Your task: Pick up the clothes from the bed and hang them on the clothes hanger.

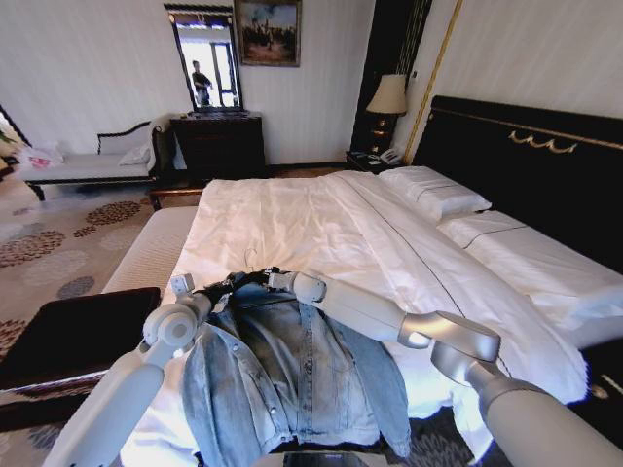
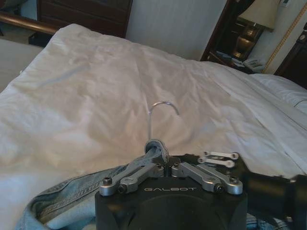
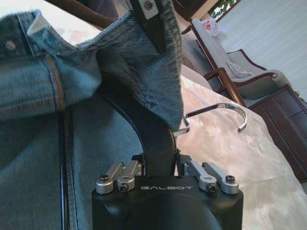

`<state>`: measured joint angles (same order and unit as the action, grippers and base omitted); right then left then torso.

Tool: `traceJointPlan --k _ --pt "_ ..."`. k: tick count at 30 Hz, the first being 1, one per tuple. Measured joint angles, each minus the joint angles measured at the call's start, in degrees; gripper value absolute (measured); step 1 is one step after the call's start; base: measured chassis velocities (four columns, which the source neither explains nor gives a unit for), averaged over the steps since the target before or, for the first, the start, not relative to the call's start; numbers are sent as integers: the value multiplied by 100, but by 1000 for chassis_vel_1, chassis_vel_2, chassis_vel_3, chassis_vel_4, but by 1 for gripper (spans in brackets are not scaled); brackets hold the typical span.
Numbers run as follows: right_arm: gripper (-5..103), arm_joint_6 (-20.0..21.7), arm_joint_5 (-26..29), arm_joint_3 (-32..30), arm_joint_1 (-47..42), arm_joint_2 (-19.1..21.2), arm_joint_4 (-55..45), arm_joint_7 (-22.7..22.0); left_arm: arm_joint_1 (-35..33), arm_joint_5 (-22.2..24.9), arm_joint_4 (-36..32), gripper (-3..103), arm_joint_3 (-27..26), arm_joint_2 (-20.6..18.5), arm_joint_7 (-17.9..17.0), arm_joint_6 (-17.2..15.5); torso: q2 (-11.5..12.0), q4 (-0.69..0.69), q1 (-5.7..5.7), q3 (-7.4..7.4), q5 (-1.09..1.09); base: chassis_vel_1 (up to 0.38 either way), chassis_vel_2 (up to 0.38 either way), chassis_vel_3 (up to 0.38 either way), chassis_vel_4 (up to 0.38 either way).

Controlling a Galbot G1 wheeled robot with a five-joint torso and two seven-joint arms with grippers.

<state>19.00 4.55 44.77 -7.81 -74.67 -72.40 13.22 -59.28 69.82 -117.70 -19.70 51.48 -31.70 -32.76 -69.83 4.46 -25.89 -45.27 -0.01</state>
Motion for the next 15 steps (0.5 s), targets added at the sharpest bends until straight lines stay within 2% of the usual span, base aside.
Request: traceJointPlan --k 13,15 --pt "33 112 118 -239 -116 -244 190 -247 -149 -87 -341 2 152 18 -60 22 0 1 0 0 0 0 0 0 0" --pt "33 156 167 -308 -319 -286 163 -419 -552 -644 -227 2 252 176 177 111 0 1 1 0 1 0 0 0 0"
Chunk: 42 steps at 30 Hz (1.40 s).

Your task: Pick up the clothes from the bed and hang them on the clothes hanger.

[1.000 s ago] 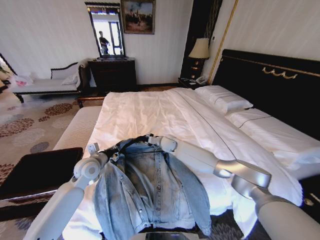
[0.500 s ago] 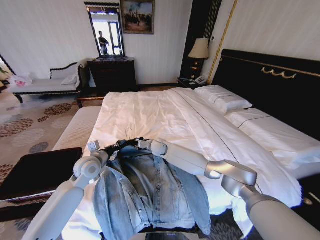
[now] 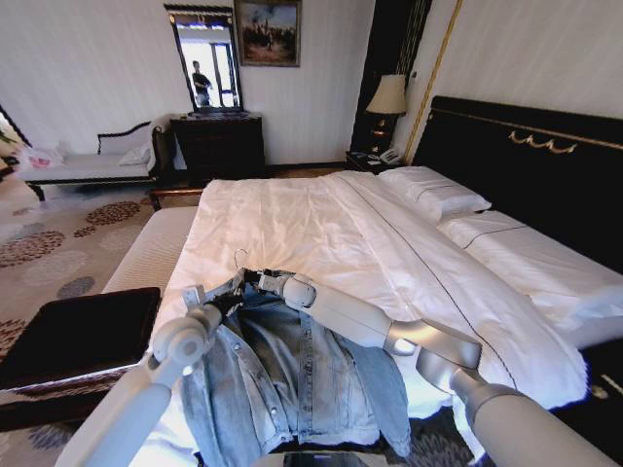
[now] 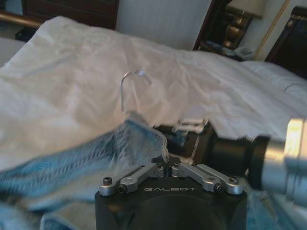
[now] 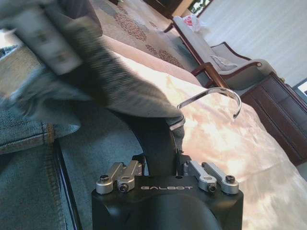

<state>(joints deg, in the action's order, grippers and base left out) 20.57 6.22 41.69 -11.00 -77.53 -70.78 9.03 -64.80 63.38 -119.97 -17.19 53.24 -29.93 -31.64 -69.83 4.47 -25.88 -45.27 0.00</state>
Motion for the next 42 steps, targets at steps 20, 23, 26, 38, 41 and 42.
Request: traceJointPlan --k 20,23,26,38,41,42 --pt "33 -815 -727 -830 -1423 -34 -102 -1304 -1359 -737 -21 2 -11 524 330 381 0 0 1 0 0 0 0 0 0" --pt "33 -908 -838 -895 -1497 -23 -123 -1399 -1453 -842 61 2 -74 548 378 394 0 -1 1 0 0 0 0 0 0" --pt "33 -983 -958 -938 -1531 -2 -167 -1451 -1512 -905 140 2 -157 552 432 418 0 0 1 0 0 0 0 0 0" --pt "33 -1297 -1615 -1051 -1627 -14 -334 -1764 -1834 -1075 -168 39 -586 412 604 451 0 0 0 0 -1 0 0 0 0" --pt "33 -1332 -1633 -1075 -1647 -29 -321 -1806 -2007 -1230 -351 44 -740 385 677 500 0 -1 1 0 0 0 0 0 0" --pt "33 -1352 -1641 -1082 -1651 -33 -320 -1818 -2090 -1287 -452 50 -843 373 694 510 0 0 1 0 -1 0 0 0 0"
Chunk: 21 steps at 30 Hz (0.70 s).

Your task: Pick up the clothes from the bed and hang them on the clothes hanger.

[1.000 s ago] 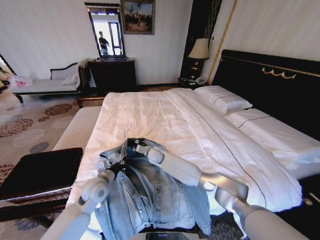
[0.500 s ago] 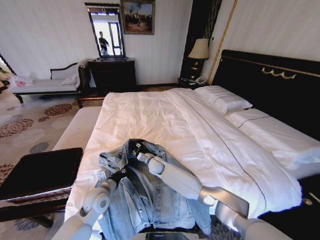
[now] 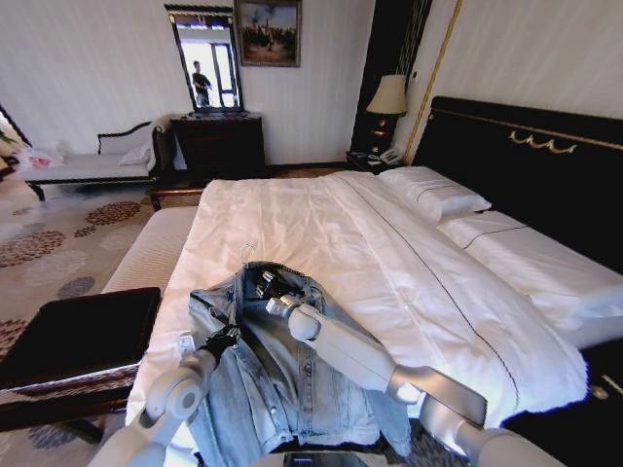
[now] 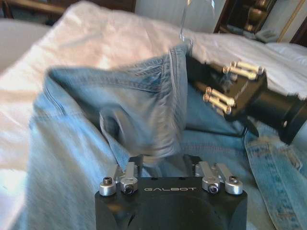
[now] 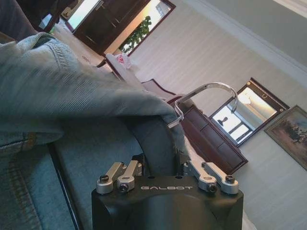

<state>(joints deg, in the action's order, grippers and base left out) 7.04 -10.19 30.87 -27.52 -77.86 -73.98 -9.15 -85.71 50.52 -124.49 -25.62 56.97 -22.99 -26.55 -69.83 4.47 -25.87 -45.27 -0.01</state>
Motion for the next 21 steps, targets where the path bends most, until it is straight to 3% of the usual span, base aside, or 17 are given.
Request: traceJointPlan --k 2,5,7,10,11,13,17,20,21 --pt "33 -27 -12 -9 -1 -5 0 -9 -98 -60 -114 56 -162 -20 34 17 0 0 0 0 0 0 0 0 0" --pt "33 -59 -14 -25 -1 1 -20 -15 -303 -63 -395 72 -879 -166 165 19 0 0 0 0 0 0 0 0 0" --pt "33 -63 -14 -25 -1 4 -25 -16 -327 -41 -422 72 -1022 -211 189 14 0 0 0 0 0 0 0 0 0" --pt "33 -90 -11 -35 3 16 -53 -16 -425 52 -426 88 -1847 -575 407 6 0 0 -1 0 -1 0 0 0 0" --pt "33 -90 -11 -35 3 16 -53 -16 -425 52 -426 88 -1847 -575 407 6 0 0 -1 0 -1 0 0 0 0" --pt "33 -91 -7 -44 6 16 -75 -16 -524 157 -375 97 -2303 -774 683 -4 0 0 -1 0 -1 0 0 0 0" --pt "33 -98 -6 -52 7 20 -92 -16 -636 200 -225 99 -2687 -951 1064 182 0 0 -1 0 -1 0 0 0 0" --pt "33 -145 -27 -61 7 23 -93 -17 -750 94 414 100 -3078 -1559 2094 837 0 0 -1 0 -1 0 0 0 0" --pt "33 -145 -27 -61 7 23 -93 -17 -750 94 414 100 -3078 -1559 2094 837 0 0 -1 0 -1 0 0 0 0"
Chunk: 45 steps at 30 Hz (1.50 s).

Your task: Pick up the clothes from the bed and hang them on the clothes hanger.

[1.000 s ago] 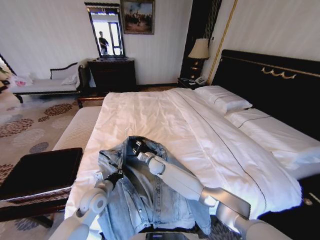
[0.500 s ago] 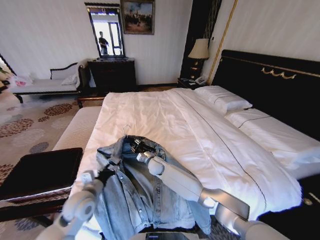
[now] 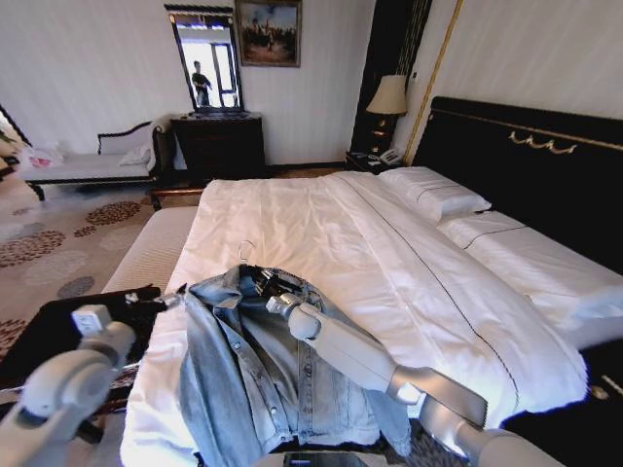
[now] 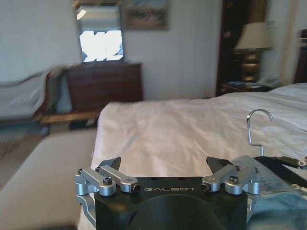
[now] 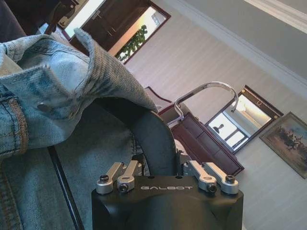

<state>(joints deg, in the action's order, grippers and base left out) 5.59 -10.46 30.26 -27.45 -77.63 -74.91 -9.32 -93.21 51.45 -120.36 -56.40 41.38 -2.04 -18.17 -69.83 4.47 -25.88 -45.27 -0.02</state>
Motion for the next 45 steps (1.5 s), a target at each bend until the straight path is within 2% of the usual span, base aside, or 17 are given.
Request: traceJointPlan --k 4,5,6,8,9,10,12,14,15,19,21,24,27,28,33,40,45 --pt "33 -16 -16 17 -1 -24 12 -1 221 -108 924 100 143 -834 1084 1053 0 1 0 0 -1 0 0 0 0" --pt "33 -16 -21 21 -2 -33 17 -1 303 -105 1181 100 229 -1045 1506 1398 0 2 -1 0 0 0 0 0 0" --pt "33 -16 -21 21 -2 -33 17 -1 303 -105 1181 100 229 -1045 1506 1398 0 2 -1 0 0 0 0 0 0" --pt "33 -16 -38 26 -5 -55 22 -4 454 -86 1917 100 446 -1495 2704 2406 0 4 0 0 1 0 0 0 0" --pt "33 -16 -38 26 -5 -55 22 -4 454 -86 1917 100 446 -1495 2704 2406 0 4 0 0 1 0 0 0 0" --pt "32 -16 -51 23 -11 -64 23 -7 507 -70 2272 100 556 -1683 3241 2749 0 3 -1 -1 0 0 0 0 0" --pt "32 -17 -89 -4 -31 -80 23 -10 566 67 2652 100 708 -1880 3891 3016 0 0 -1 -1 1 0 0 0 0" --pt "32 -41 -140 -54 -46 -82 22 -11 603 302 2789 99 831 -1916 4398 3041 0 -2 -1 -1 0 0 0 0 0" --pt "32 -41 -140 -54 -46 -82 22 -11 603 302 2789 99 831 -1916 4398 3041 0 -2 -1 -1 0 0 0 0 0" --pt "32 -103 -229 -101 -48 -82 23 -11 1064 486 3065 97 1414 -1762 5085 2908 0 -1 0 0 1 0 0 0 0" --pt "32 -106 -237 -105 -48 -82 21 -11 1296 505 3176 96 1636 -1715 5186 2865 0 -1 0 -1 1 0 0 0 0" --pt "32 -118 -290 -111 -70 -54 -58 -12 2298 435 3677 95 2395 -1545 5427 2831 0 1 -1 -1 0 0 0 0 0" --pt "32 -132 -318 -111 -76 -36 -85 -12 2576 407 3818 95 2565 -1511 5496 2817 0 3 -1 0 1 0 0 0 0" --pt "32 -175 -408 -111 -80 7 -160 -14 3012 399 4027 95 2841 -1490 5612 2739 0 3 -1 -1 2 0 0 0 0" --pt "32 -305 -619 -144 -109 83 -271 -16 3749 401 4289 93 3504 -1520 5890 2517 0 0 -1 -1 2 0 0 0 0" --pt "32 -406 -818 -222 -175 112 -324 -17 4292 506 4285 91 4050 -1503 6173 2216 0 1 -1 -1 3 0 0 0 0" --pt "32 -508 -986 -271 -203 116 -357 -17 4869 560 4533 90 4696 -1407 6309 2007 0 0 0 0 2 0 0 0 0"
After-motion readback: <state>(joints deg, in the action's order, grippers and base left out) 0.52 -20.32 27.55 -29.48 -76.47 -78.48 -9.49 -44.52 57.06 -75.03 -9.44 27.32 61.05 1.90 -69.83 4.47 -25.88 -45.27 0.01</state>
